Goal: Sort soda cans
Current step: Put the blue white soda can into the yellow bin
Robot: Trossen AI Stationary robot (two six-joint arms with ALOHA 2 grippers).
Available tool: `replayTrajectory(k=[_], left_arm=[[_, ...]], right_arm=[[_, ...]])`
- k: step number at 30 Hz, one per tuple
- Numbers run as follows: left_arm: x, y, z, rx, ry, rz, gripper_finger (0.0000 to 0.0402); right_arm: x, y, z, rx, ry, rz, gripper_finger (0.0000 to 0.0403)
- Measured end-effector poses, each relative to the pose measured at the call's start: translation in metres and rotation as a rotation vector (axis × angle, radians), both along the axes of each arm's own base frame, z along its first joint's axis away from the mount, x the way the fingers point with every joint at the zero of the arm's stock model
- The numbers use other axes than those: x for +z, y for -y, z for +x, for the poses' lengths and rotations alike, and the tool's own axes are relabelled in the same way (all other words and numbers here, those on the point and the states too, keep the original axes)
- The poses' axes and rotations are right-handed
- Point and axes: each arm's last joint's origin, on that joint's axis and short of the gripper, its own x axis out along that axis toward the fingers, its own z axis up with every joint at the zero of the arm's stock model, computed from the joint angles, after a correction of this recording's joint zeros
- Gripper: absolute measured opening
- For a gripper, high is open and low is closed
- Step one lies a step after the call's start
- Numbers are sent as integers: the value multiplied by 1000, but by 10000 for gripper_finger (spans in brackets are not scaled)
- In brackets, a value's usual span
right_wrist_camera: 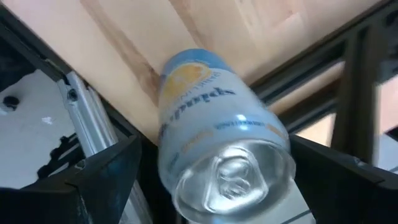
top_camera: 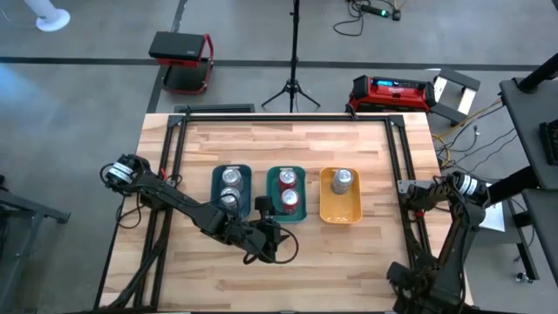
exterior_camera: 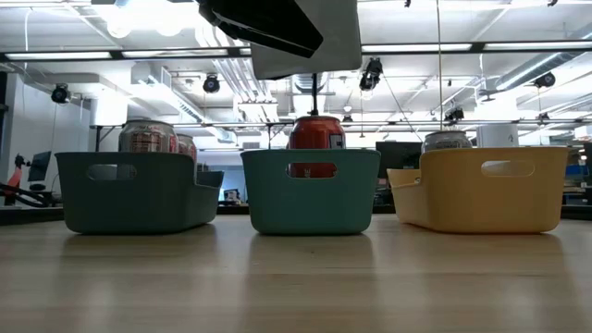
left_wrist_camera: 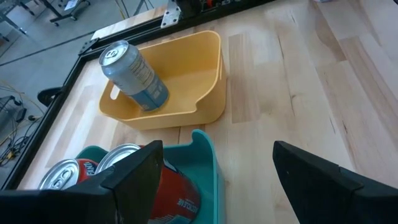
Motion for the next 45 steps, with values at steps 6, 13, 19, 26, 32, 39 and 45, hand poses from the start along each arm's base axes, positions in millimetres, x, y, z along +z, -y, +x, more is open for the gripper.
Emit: replayTrajectory(k=[6, 13, 19, 26, 32, 39, 45], left_arm=[[0, 0, 0, 0, 0, -1, 288], [0, 0, 0, 0, 0, -1, 288], [0, 0, 0, 0, 0, -1, 288], [0, 0, 0, -2, -1, 4, 288], [0, 0, 0, -12, -4, 24, 288], [0, -1, 1, -10, -8, 26, 288], [-1, -2, 0, -9, -21, 34, 288]], right_arm=[[-13, -2, 0, -2, 13, 42, 381], [-13, -1, 0, 12, 13, 39, 346], [-11, 0, 1, 52, 14, 60, 293], [13, 16, 17, 27, 73, 106, 293], [41, 49, 40, 16, 154, 127, 300], [64, 93, 72, 78, 294, 148, 295], [90, 131, 95, 223, 477, 107, 295]])
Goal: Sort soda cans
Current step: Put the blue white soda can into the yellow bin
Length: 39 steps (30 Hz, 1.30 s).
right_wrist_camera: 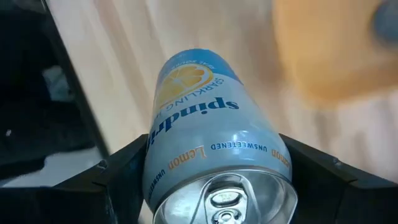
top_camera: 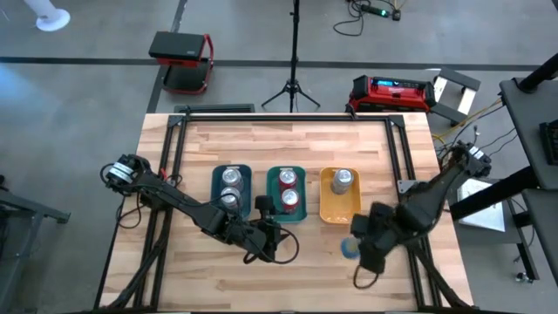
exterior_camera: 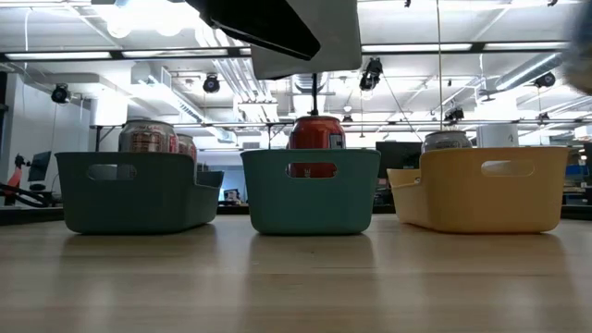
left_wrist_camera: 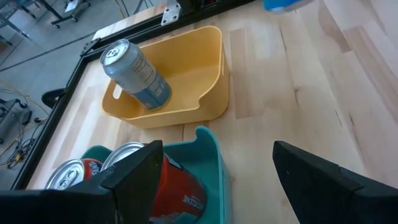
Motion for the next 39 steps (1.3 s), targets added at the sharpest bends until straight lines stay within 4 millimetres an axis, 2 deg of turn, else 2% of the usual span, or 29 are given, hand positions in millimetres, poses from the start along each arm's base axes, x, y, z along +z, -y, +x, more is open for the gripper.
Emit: replayTrajectory(k=[5, 9, 16, 30, 39], left_arm=[[-2, -1, -1, 2, -22, 12, 288], [-2, -3, -1, 5, -30, 16, 288], [-4, -4, -2, 9, -52, 23, 288], [-5, -4, -3, 10, -59, 24, 288], [-7, -5, -5, 24, -85, 19, 288]], right_arm=[[19, 35, 14, 40, 123, -95, 295], [22, 62, 23, 83, 147, -200, 295], [6, 97, 34, 120, -63, -299, 295], [-36, 113, 67, 239, -274, -248, 298], [-55, 129, 82, 226, -332, -216, 299]])
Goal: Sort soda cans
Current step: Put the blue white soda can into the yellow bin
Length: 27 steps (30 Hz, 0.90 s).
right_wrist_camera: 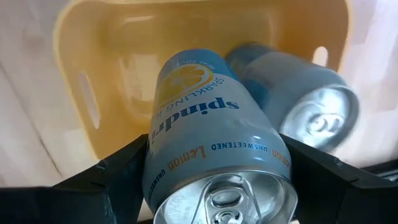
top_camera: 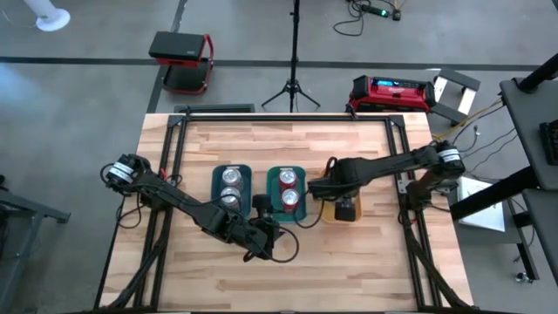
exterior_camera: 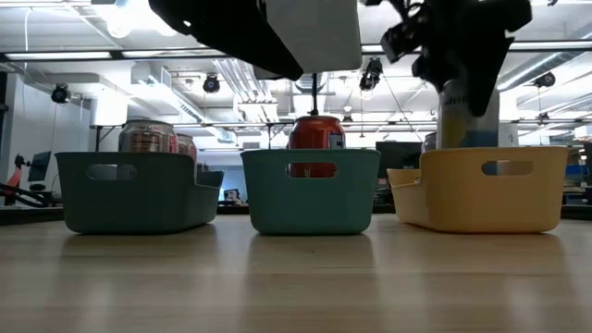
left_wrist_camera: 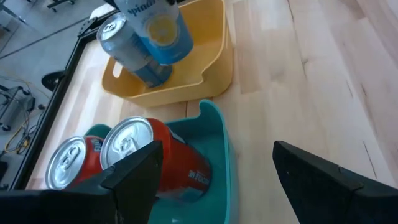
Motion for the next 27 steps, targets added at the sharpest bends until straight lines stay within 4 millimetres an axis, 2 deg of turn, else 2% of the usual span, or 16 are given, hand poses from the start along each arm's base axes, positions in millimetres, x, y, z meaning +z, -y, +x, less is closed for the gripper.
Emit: replayTrajectory(k=[11, 21, 27], left_arm=[[-3, -1, -2, 17, -27, -5, 288], [-3, -1, -3, 19, -37, -3, 288], [-4, -2, -3, 20, -39, -2, 288]], right_arm=[[-21, 1, 12, 9, -64, 19, 300], [-27, 4, 11, -10, -62, 19, 299], [-40, 6, 8, -19, -77, 32, 300]])
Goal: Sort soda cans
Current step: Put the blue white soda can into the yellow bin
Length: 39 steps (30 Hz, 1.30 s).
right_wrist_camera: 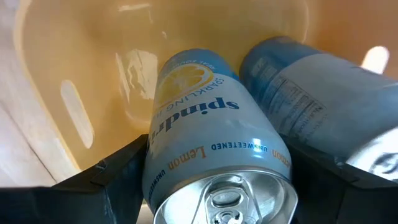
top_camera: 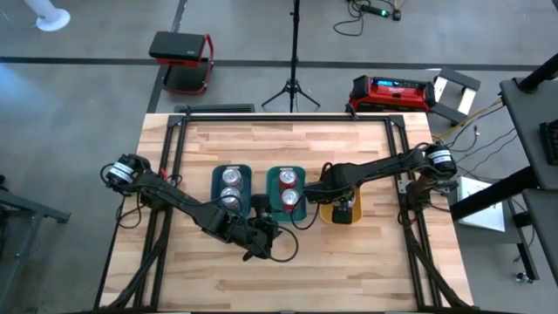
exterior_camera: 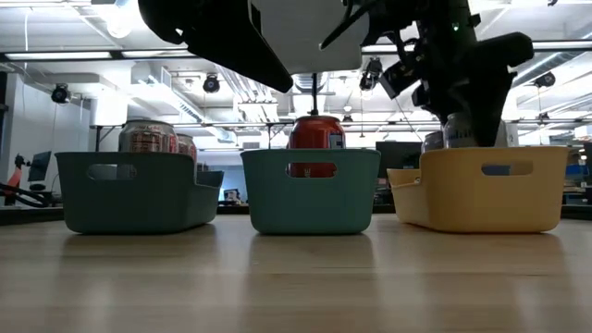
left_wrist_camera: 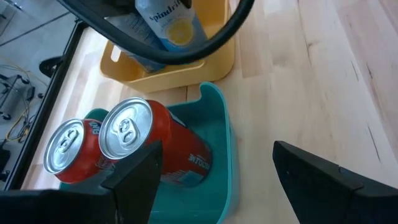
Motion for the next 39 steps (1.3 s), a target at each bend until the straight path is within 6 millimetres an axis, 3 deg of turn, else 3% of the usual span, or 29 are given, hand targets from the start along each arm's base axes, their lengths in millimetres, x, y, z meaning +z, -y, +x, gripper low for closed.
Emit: replayTrajectory(k=[18, 29, 39], left_arm=[[0, 0, 0, 4, -2, -4, 288], [0, 0, 0, 4, -3, -3, 288], [0, 0, 0, 6, -2, -6, 288]], right_arm=[[-11, 8, -1, -22, 4, 1, 302], [-10, 6, 1, -19, 17, 17, 351], [-5, -1, -2, -26, 29, 31, 347]])
